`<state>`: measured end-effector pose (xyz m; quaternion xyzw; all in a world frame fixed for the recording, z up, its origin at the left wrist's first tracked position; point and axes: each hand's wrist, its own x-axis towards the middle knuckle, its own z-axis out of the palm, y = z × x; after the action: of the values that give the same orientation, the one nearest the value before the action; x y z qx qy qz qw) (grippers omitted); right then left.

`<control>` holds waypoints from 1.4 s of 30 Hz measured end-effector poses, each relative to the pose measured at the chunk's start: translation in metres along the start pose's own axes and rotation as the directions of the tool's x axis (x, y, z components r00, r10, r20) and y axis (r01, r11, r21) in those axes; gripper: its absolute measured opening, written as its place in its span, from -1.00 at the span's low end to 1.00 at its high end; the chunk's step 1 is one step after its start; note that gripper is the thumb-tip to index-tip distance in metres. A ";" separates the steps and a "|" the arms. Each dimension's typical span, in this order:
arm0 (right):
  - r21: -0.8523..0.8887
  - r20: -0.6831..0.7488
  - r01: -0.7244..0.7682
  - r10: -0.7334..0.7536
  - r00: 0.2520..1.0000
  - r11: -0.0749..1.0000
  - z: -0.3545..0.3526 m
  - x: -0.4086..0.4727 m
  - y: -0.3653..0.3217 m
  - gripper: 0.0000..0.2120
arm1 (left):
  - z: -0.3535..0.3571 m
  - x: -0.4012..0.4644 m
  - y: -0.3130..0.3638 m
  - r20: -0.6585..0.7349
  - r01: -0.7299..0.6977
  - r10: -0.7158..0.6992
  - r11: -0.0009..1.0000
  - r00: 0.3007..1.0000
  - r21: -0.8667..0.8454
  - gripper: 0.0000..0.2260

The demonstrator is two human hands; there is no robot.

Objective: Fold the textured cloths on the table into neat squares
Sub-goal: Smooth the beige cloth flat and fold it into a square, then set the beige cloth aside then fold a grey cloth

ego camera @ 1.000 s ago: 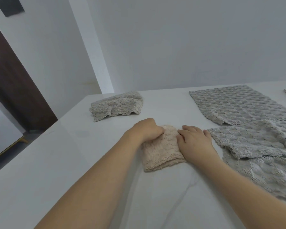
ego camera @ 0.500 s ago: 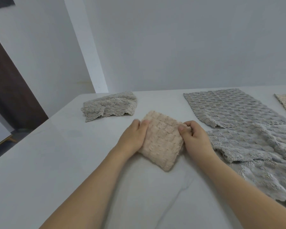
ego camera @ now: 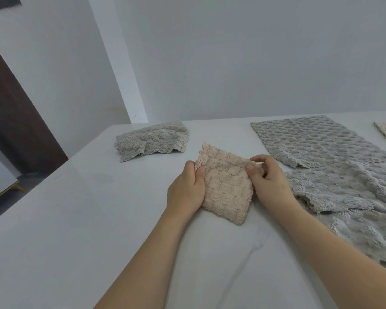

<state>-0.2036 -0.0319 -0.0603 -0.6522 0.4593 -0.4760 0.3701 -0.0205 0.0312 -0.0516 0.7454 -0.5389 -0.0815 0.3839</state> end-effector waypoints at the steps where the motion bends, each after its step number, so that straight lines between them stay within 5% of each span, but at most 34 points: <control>1: 0.046 0.001 -0.012 0.012 1.000 0.999 -0.001 0.000 -0.001 -0.81 | 0.001 0.001 0.001 0.001 -0.008 0.008 1.000 1.000 0.015 -0.79; 6: -0.011 0.020 -0.078 0.079 0.997 0.997 0.003 -0.003 -0.006 -0.81 | 0.001 0.002 0.003 0.036 -0.013 0.010 0.996 0.999 0.084 -0.76; 10: -0.002 -0.020 -0.115 0.115 0.993 0.993 0.024 -0.007 -0.022 -0.83 | -0.017 0.005 -0.009 0.051 0.012 -0.010 0.999 0.999 -0.044 -0.75; 16: 0.074 0.115 -0.162 0.153 0.982 0.984 0.120 -0.009 -0.054 -0.87 | -0.090 0.008 -0.083 -0.099 0.166 -0.175 0.981 0.980 -0.098 -0.74; 29: -0.128 0.419 0.020 0.035 0.907 0.992 0.336 -0.002 -0.121 -0.82 | -0.224 0.049 -0.254 -0.349 0.411 -0.354 0.906 0.868 0.103 -0.77; 36: -0.247 0.453 0.166 -0.038 0.891 0.955 0.408 0.024 -0.137 -0.75 | -0.254 0.092 -0.305 -0.480 0.402 -0.324 0.913 0.815 0.065 -0.73; 42: -0.397 0.420 0.298 -0.116 0.900 0.868 0.430 0.029 -0.121 -0.71 | -0.252 0.100 -0.327 -0.407 0.398 -0.329 0.913 0.852 0.095 -0.73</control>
<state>0.2429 -0.0030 -0.0582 -0.8465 0.4019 -0.2572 0.2363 0.3972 0.1074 -0.0642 0.8662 -0.3075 0.0416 0.3918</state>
